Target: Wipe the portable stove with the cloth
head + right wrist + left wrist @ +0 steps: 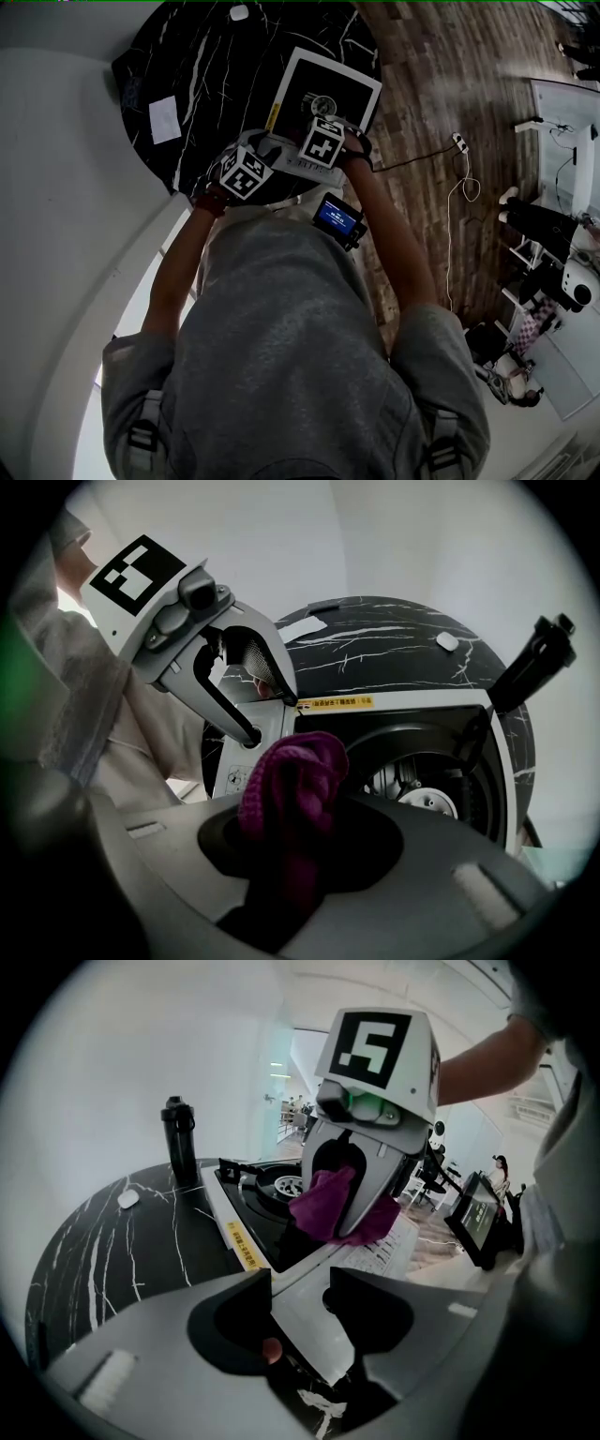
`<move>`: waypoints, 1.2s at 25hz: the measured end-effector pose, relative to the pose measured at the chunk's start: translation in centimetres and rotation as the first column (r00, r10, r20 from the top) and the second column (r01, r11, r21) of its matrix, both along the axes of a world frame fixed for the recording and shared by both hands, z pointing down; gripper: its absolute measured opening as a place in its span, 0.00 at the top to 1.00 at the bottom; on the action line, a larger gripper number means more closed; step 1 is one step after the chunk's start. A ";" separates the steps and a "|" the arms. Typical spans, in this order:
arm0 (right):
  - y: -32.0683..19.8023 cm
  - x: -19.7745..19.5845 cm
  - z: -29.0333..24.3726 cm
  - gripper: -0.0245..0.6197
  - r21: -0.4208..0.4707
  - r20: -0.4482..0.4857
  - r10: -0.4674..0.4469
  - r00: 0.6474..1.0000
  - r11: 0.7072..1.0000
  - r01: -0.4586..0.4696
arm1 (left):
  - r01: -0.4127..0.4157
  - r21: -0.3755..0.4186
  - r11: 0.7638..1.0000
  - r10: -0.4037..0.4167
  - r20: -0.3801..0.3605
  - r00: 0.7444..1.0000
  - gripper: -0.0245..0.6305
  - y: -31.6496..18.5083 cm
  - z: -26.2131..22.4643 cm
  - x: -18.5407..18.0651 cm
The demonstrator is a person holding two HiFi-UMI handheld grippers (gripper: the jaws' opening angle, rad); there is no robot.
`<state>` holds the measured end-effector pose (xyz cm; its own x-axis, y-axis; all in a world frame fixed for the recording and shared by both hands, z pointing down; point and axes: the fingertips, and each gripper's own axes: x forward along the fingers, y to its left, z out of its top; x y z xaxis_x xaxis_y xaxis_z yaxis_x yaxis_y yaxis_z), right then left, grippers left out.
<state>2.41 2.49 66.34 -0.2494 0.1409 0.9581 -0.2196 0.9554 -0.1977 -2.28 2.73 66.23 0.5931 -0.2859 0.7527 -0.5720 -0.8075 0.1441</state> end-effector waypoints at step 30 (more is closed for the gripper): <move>-5.5 -1.5 -7.4 0.76 0.169 0.315 0.191 0.930 0.953 -0.253 | -0.008 0.073 0.997 0.005 0.043 0.999 0.66 0.1 0.0 0.2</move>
